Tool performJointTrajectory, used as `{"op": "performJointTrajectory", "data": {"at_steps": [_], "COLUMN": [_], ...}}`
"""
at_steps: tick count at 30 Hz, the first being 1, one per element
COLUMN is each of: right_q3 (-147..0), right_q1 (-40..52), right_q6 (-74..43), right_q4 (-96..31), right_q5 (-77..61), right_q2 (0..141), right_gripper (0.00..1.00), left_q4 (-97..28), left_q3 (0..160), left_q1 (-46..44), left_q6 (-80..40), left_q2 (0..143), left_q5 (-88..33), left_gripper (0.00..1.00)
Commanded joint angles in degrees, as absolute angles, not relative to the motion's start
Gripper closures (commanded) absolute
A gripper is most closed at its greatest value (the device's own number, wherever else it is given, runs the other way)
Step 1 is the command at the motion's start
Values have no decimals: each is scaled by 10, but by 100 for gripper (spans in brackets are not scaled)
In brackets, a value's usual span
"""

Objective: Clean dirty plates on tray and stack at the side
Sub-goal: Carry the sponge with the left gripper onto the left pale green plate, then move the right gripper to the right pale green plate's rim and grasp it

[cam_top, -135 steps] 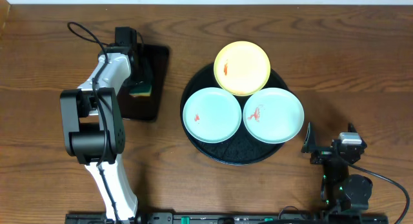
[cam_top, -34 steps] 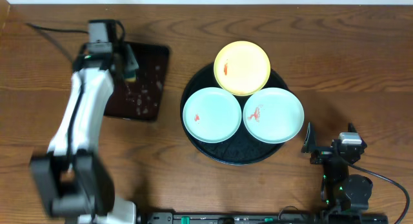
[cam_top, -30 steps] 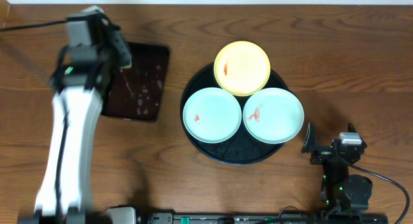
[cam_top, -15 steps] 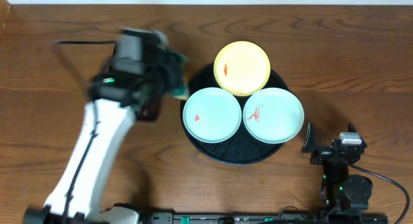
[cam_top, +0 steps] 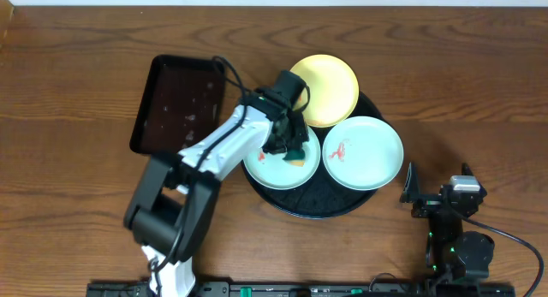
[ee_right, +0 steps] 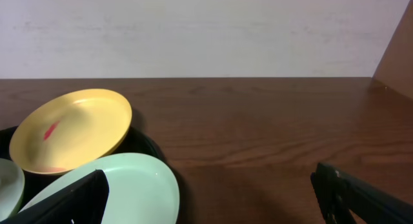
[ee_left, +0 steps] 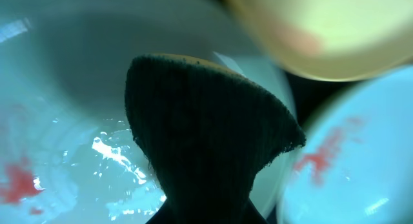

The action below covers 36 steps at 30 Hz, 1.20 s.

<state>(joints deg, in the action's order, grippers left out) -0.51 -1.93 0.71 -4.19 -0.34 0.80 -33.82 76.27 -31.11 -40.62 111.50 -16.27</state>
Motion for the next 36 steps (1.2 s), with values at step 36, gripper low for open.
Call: {"op": "performJointTrajectory", "data": {"at_steps": [36], "right_q3": [-3], "right_q1": [-14], "right_q6": [-87], "right_q4": [-14], "right_q5": [-101], "right_q2": [7], "right_gripper": [1], "left_q4": [-338], "left_q3": [760], "left_q1": [-312], "left_q6": [-449], "left_q2": [1147], "left_q5": [-70], "left_gripper": [85]}}
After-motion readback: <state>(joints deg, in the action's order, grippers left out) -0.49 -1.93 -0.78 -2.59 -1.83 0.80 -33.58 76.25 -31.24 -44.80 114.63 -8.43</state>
